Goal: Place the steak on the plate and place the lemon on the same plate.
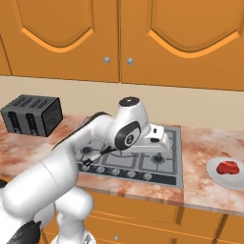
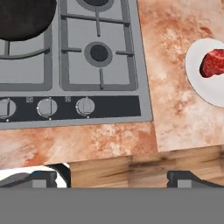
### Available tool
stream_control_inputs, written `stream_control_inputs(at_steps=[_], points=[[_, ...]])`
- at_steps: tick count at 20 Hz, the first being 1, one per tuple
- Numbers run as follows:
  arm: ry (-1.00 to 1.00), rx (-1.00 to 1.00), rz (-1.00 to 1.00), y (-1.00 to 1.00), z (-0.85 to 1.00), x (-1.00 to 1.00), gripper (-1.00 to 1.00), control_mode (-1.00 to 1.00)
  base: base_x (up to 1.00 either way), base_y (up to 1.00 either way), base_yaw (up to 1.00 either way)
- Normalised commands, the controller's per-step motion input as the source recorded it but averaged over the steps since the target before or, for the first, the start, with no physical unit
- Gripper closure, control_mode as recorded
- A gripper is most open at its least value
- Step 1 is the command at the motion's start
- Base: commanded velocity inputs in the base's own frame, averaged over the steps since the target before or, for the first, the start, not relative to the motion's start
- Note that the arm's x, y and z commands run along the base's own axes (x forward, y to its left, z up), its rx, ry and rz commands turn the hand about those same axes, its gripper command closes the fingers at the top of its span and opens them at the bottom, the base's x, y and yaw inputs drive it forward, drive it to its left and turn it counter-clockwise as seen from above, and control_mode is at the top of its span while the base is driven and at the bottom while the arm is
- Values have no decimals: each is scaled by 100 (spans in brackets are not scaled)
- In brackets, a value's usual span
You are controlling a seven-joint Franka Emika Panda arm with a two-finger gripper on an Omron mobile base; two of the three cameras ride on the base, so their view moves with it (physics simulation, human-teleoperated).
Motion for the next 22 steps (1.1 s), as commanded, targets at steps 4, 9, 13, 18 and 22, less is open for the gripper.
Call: stream_control_inputs(at_steps=[4, 9, 13, 18, 22], points=[[3, 0, 18, 70, 32, -10, -100, -100, 0, 0, 0], [1, 0, 13, 83, 13, -1, -100, -100, 0, 0, 0], [5, 2, 9, 82, 14, 0, -100, -100, 0, 0, 0], [8, 4, 6, 83, 11, -7, -100, -100, 0, 0, 0], [8, 7, 3, 80, 13, -8, -100, -100, 0, 0, 0]])
